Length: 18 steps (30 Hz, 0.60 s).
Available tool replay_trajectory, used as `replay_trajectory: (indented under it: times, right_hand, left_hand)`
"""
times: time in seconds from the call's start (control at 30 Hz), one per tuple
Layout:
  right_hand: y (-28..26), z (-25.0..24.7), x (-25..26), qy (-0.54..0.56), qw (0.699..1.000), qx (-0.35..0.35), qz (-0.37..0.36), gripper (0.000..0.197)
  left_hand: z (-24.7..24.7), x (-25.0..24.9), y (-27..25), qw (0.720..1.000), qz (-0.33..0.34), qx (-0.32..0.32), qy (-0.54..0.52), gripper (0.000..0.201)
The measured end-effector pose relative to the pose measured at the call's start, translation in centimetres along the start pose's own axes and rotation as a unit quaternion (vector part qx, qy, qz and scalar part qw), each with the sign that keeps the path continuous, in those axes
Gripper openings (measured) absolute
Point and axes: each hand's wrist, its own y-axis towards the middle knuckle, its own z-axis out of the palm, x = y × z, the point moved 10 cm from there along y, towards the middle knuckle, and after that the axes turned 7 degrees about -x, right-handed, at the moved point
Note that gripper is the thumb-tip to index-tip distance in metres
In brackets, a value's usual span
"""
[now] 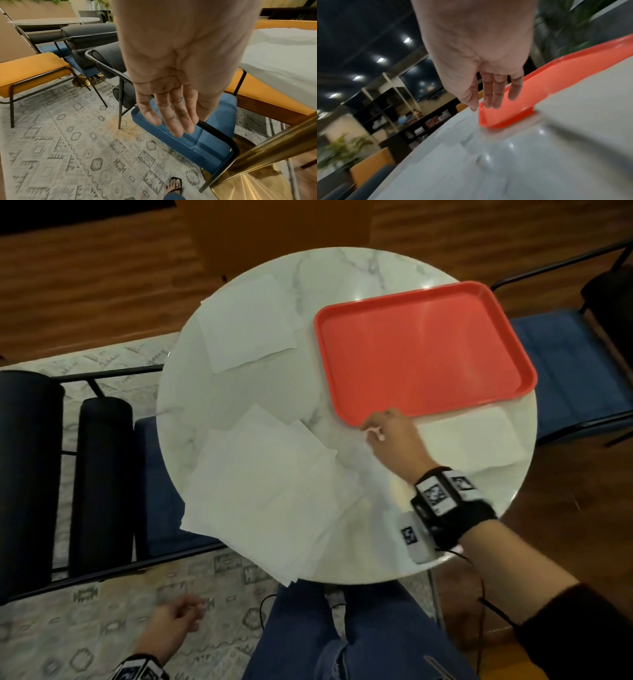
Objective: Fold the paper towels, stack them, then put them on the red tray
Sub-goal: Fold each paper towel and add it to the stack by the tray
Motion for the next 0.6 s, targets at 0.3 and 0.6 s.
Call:
replay_trajectory:
  times: [0.3,0.6]
  right_hand:
    - [0.3,11.2,3.2,-0.033,0.983,0.117,0.14,0.043]
    - [0.1,8.8,4.1,-0.022,0.986,0.077,0.145,0.016]
  left_hand:
    - [-1.6,0.7,0.5,1.0,0.02,0.006,-0.005,0.015]
    - [-3.7,4.5,2.3,0.999,-0.011,0.033,0.027,0.012]
